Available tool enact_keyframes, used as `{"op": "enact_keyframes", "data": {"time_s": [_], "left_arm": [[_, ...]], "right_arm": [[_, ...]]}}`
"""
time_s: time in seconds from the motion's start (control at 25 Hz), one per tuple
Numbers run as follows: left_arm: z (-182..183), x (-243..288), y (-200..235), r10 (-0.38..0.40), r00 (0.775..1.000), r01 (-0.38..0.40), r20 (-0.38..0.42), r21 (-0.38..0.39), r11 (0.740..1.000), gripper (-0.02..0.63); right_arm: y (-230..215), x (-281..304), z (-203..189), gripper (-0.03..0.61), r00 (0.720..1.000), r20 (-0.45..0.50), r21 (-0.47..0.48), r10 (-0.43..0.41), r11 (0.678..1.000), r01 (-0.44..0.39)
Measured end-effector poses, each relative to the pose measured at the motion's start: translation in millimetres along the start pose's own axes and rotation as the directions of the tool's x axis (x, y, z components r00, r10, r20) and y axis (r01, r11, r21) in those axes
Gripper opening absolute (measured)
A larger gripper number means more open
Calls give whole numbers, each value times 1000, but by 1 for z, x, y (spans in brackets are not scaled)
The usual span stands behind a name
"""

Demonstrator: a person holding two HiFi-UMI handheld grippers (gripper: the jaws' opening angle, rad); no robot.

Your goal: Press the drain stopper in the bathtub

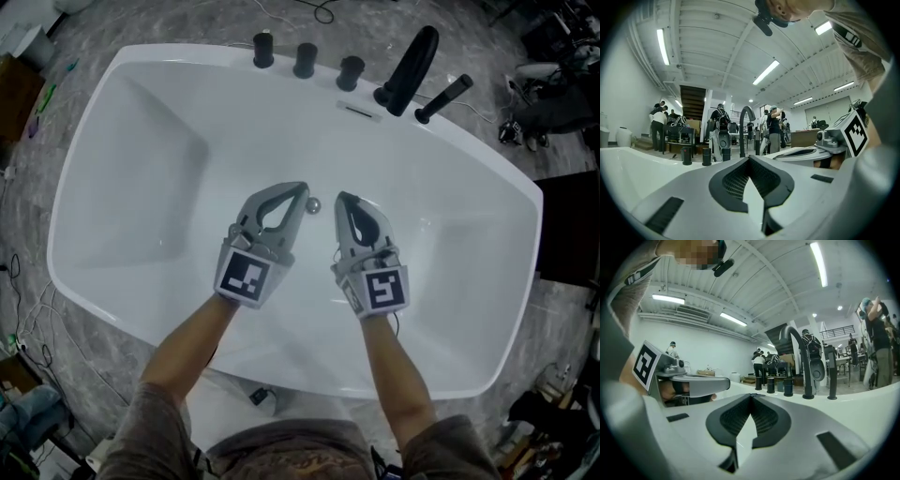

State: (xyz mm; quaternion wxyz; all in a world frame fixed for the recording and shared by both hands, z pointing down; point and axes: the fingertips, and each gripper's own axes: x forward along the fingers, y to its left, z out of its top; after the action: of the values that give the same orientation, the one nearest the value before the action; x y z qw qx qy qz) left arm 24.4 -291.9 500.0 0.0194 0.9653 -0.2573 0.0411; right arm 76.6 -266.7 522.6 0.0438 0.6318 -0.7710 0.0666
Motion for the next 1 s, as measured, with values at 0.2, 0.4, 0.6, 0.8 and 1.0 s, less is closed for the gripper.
{"op": "enact_keyframes", "data": {"time_s": [0.2, 0.4, 0.6, 0.8, 1.0], "left_arm": [[-27, 8, 2, -18, 1000, 18, 2, -5, 1000, 4], [-59, 18, 8, -37, 999, 37, 0, 6, 999, 3], [-90, 23, 14, -25, 1000, 25, 4, -13, 1000, 3], [-121, 30, 16, -33, 999, 33, 2, 7, 999, 3], [-147, 37, 16, -40, 999, 40, 9, 2, 999, 3]], "right_arm": [[-4, 10, -23, 3, 1000, -1, -4, -6, 1000, 6], [-9, 21, -52, 3, 1000, -3, -4, -17, 1000, 17], [-10, 28, -80, 3, 1000, 5, -9, -15, 1000, 15], [-11, 36, -112, 3, 1000, 8, 1, -11, 1000, 11], [-13, 41, -146, 3, 1000, -10, 12, -19, 1000, 19]]}}
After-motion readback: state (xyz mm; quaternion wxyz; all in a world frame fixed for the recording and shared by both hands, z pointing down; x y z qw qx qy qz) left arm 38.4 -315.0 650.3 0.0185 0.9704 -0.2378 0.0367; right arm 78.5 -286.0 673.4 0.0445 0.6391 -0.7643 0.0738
